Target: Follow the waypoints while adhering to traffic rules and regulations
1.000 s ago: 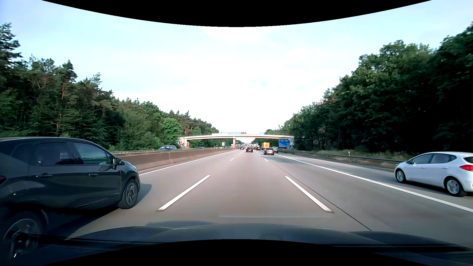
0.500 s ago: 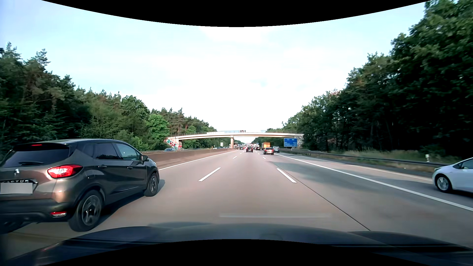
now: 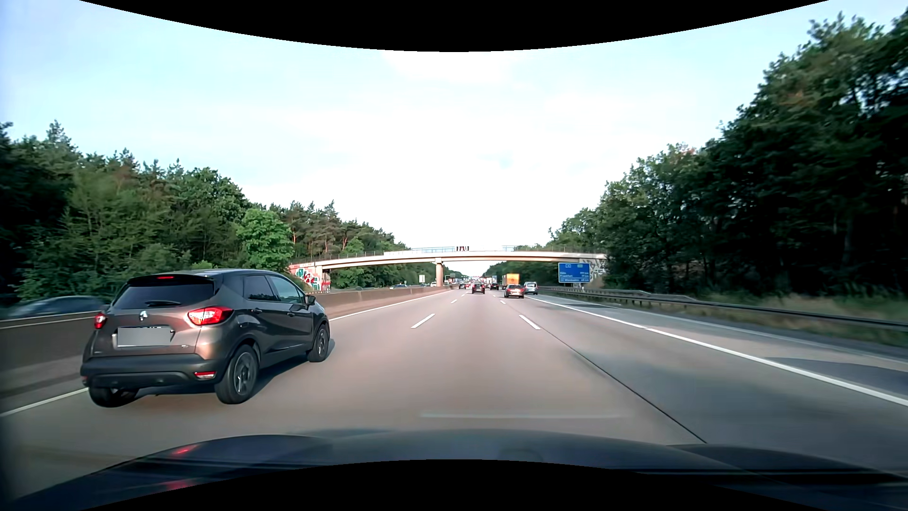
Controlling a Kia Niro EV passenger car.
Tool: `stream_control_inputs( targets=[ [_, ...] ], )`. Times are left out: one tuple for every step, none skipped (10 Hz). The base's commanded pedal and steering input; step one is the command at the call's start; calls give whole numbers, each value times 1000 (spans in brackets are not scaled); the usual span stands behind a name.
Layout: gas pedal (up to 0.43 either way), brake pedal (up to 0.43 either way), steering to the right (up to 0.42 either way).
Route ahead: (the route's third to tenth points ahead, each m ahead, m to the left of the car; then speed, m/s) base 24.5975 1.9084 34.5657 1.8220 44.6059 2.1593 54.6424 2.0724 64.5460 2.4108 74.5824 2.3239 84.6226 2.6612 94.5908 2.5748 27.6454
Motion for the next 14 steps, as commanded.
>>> stream_control_inputs(
  targets=[
    [47, 0, -2],
    [47, 0, -2],
    [47, 0, -2],
    [47, 0, -2],
    [47, 0, -3],
    [47, 0, -3],
    [47, 0, -3],
    [47, 0, -2],
    [47, 0, -3],
    [47, 0, -2],
    [47, 0, -2],
    [47, 0, -2],
    [47, 0, -2],
    [47, 0, -2]
  ],
)
